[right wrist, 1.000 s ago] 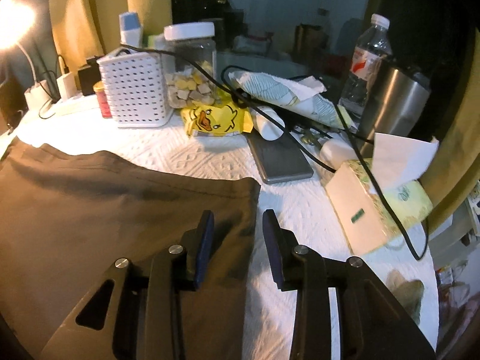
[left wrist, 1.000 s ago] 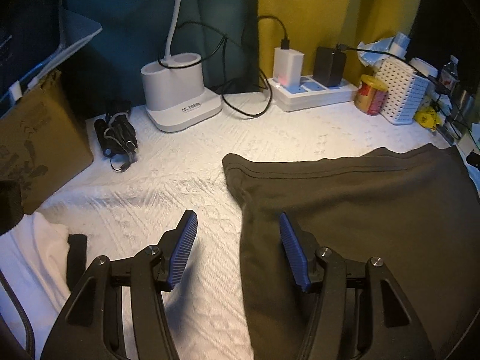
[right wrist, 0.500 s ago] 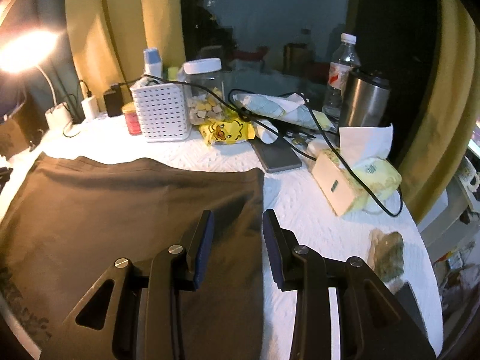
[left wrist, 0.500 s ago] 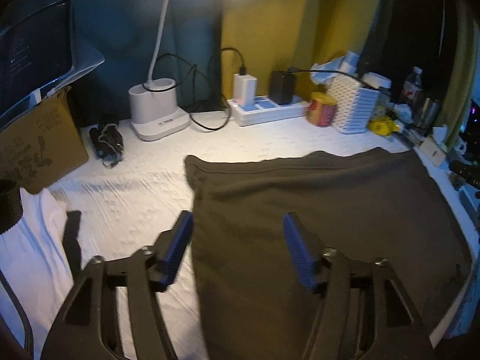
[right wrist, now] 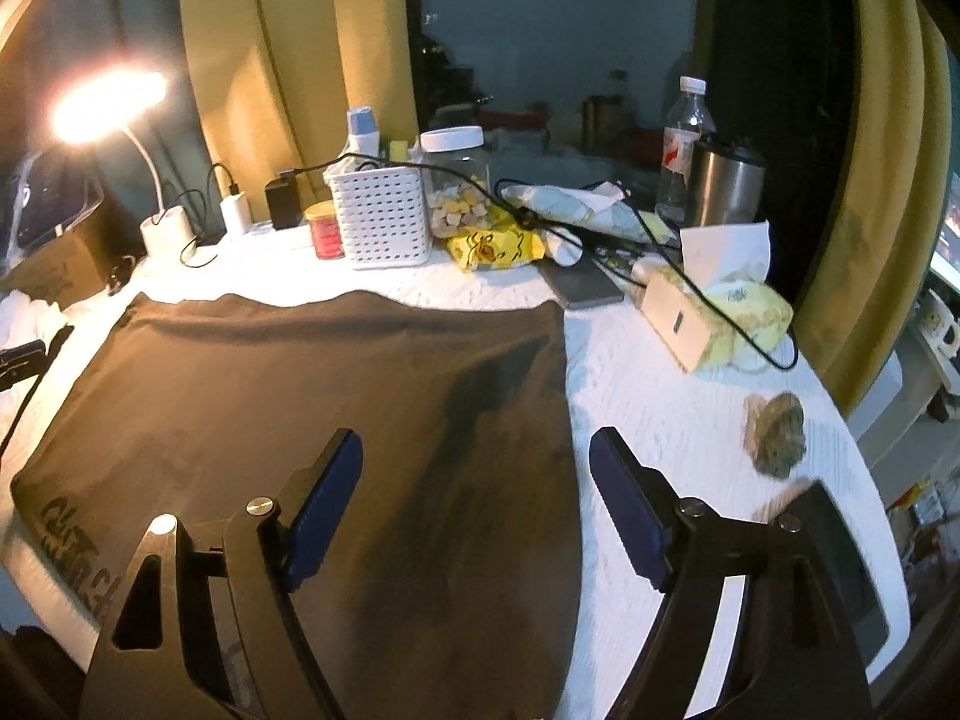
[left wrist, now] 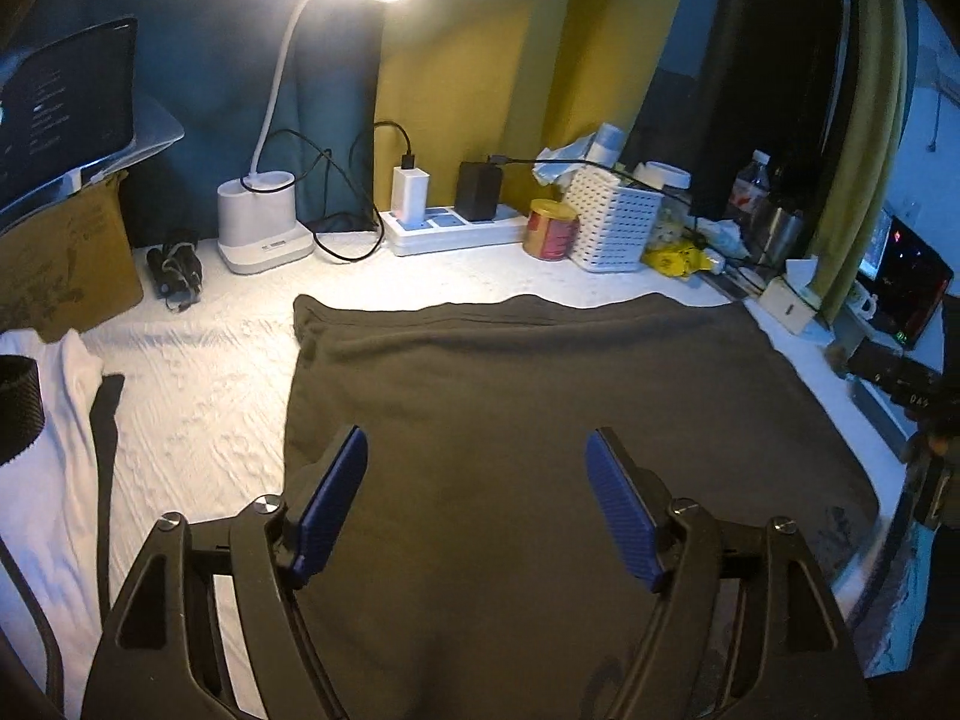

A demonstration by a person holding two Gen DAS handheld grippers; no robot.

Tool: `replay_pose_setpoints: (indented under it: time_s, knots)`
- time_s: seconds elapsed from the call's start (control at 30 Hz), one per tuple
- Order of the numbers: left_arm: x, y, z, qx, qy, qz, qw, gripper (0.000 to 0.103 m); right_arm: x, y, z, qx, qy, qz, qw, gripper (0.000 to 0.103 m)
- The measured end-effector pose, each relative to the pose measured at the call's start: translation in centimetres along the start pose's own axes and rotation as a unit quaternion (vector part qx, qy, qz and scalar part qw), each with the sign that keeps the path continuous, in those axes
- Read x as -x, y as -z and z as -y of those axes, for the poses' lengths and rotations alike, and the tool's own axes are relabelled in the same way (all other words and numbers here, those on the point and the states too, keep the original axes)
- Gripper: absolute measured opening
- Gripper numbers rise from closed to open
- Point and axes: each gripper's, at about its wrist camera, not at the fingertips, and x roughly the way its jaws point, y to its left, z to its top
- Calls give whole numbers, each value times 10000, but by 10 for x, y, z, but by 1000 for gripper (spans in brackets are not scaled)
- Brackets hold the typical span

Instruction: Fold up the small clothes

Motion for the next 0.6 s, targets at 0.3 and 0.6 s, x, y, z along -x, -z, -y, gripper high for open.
replay_pose_setpoints:
  time_s: [0.3, 0.6]
  knots:
    - [16, 26, 17, 17, 147, -15, 9999, 90, 25, 38, -9, -86, 65, -176, 9998, 81]
    - [26, 48, 38, -128, 357, -101, 9992, 90, 47, 77, -11, -245, 464, -398, 9978, 81]
